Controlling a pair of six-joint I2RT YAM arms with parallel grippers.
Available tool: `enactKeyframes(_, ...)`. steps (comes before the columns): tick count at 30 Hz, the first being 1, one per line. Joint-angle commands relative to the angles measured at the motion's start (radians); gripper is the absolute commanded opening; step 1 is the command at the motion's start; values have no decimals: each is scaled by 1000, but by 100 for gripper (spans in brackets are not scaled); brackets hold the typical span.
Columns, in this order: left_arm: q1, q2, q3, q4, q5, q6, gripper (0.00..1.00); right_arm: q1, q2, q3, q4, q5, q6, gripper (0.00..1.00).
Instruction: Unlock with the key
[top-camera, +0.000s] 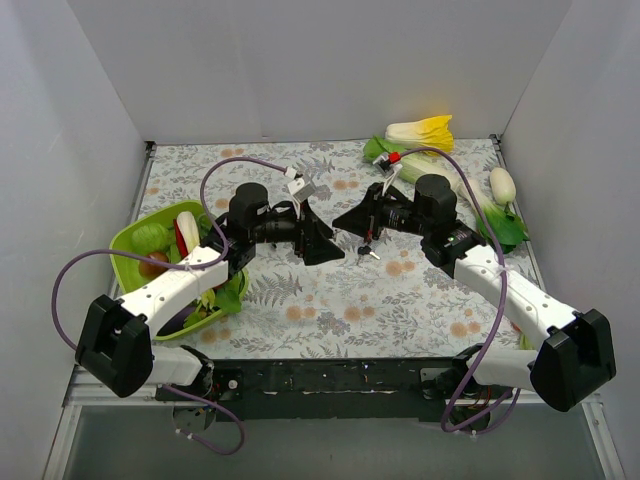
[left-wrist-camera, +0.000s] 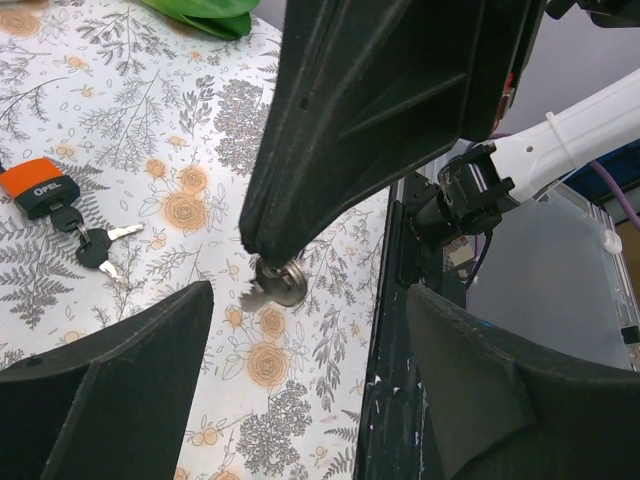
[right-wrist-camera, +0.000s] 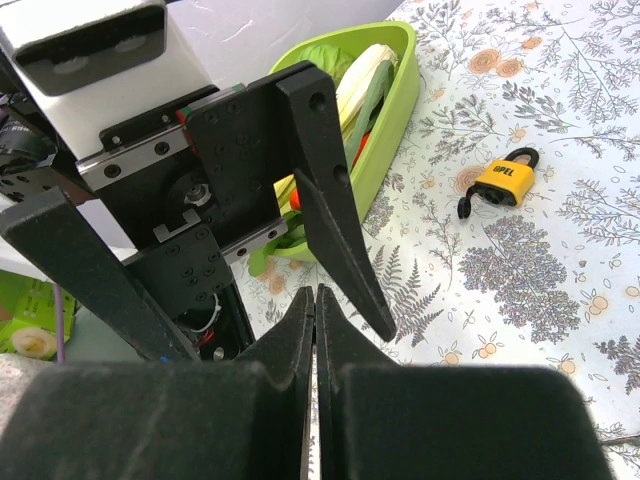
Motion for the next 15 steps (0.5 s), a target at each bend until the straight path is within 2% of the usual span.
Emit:
enactKeyframes(1, -15, -11, 12, -6, 0, 24, 73, 0, -34, 3, 43, 12, 13, 1)
enactKeyframes(4, -18, -13, 10, -4, 0, 24, 63, 0, -36, 1, 41, 19, 11, 1)
enactKeyframes(7, -21, -11, 10, -3, -2, 25, 60, 0, -37, 3, 33, 31, 8, 1)
enactKeyframes(10, -21, -14, 10, -7, -10, 28, 52, -1, -40, 6, 18, 47, -1, 1)
enactKeyframes(15, -21, -11, 18, -26, -23, 37, 50, -1, -54, 15, -11, 77, -21, 1)
